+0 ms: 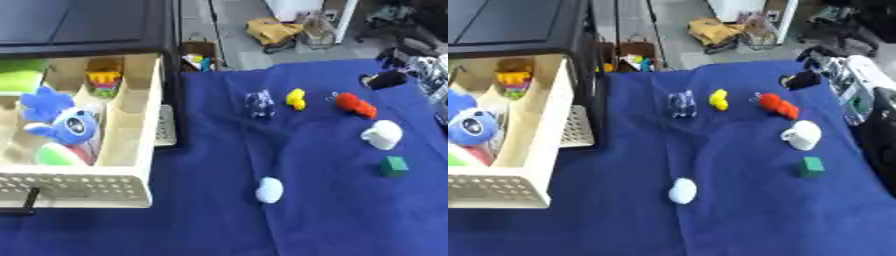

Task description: Pick up objects from table and place into drawer.

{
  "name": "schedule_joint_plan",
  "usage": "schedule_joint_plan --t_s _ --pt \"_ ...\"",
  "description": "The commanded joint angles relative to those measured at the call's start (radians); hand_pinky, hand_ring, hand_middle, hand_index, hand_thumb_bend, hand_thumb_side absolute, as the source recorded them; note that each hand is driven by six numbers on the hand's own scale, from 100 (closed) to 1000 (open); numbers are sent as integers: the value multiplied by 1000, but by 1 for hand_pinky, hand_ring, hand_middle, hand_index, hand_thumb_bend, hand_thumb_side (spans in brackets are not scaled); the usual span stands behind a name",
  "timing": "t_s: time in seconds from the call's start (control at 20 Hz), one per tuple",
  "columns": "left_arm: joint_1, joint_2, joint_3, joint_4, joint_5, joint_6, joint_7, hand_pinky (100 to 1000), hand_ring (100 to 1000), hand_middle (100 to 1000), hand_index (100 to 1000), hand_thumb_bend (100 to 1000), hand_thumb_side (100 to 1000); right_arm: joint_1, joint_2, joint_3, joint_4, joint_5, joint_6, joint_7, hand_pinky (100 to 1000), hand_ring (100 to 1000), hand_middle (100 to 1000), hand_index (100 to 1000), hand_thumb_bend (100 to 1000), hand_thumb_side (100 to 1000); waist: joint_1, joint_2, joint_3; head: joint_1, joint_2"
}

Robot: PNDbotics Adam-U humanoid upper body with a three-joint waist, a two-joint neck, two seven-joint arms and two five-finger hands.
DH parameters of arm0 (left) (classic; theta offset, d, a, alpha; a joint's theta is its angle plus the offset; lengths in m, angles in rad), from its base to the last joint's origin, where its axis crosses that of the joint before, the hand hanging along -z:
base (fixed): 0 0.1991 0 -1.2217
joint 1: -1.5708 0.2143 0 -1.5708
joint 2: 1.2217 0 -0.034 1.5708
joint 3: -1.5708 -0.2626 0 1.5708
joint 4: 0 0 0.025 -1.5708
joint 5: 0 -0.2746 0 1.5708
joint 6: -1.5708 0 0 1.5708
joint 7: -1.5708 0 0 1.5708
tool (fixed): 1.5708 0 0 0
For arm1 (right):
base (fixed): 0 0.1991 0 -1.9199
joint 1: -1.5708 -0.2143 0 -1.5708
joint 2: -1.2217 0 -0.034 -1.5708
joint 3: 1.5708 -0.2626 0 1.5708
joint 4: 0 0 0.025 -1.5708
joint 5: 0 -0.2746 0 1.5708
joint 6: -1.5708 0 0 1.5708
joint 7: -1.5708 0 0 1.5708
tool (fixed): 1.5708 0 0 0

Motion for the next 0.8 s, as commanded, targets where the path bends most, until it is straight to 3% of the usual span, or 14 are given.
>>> schedule_joint_plan --t_s 0.05,0.3,0.8 --pt "-14 32 7 -10 -1 0 1 370 483 564 708 172 990 -3 -54 0 -32 -13 -6 22 900 917 807 938 271 434 -2 -26 1 -15 6" --pt "-15 29 7 -10 -1 0 0 368 482 564 708 167 990 -1 -44 4 0 -6 -31 75 907 924 825 960 306 387 0 -21 7 -46 7" --pt "-17 23 6 -10 -2 1 -1 365 481 565 708 166 990 -11 -14 8 52 22 -44 83 906 923 828 972 360 349 6 -14 12 -58 -3"
